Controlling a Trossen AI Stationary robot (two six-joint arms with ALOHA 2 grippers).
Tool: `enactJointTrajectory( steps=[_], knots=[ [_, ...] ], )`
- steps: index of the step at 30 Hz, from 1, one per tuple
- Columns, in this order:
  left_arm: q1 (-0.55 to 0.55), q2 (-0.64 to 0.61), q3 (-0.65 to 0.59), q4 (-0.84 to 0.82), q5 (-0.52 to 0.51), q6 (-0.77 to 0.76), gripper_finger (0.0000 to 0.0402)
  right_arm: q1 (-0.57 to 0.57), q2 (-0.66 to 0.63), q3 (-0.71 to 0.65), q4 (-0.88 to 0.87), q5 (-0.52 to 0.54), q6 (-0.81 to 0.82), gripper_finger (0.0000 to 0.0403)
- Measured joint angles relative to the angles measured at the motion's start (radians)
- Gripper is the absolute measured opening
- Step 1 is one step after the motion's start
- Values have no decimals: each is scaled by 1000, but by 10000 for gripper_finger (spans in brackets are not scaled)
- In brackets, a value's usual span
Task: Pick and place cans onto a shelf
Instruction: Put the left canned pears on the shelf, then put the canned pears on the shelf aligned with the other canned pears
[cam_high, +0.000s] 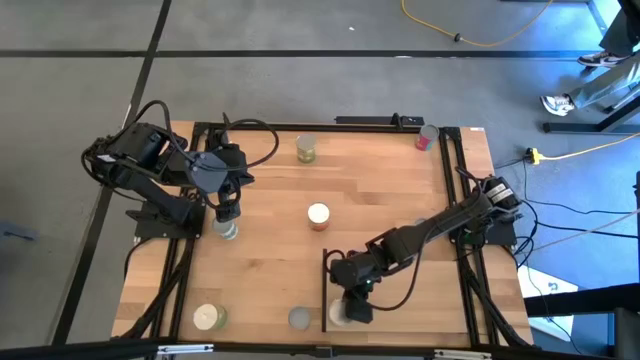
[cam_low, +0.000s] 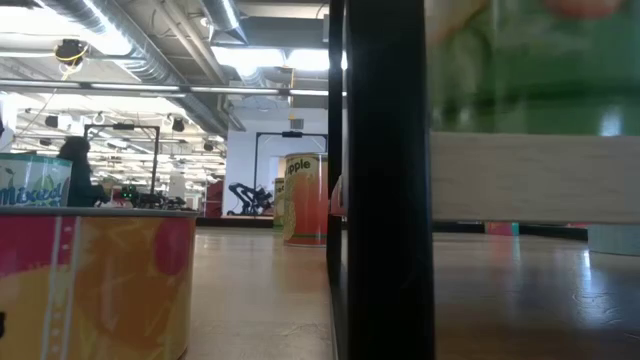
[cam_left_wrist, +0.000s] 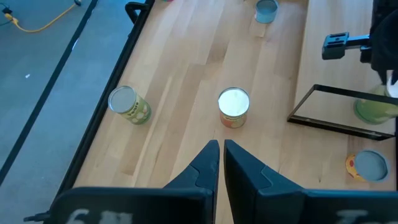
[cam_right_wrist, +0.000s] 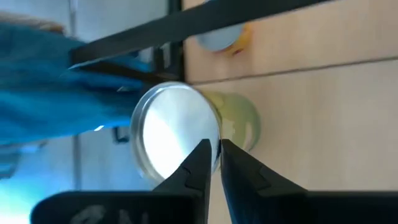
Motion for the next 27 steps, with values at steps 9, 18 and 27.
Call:
enactJointTrajectory(
  steps=[9,18,27],
  knots=[
    [0,0,0,0,0,54,17,-24,-109,0,-4,-100,-30,37],
    [0,0,0,0,-25,53,17,-26,-311,1,-30,196,-228,37],
    [68,4,-72,32,-228,185,16,-61,-489,1,-19,626,-330,37]
  ],
)
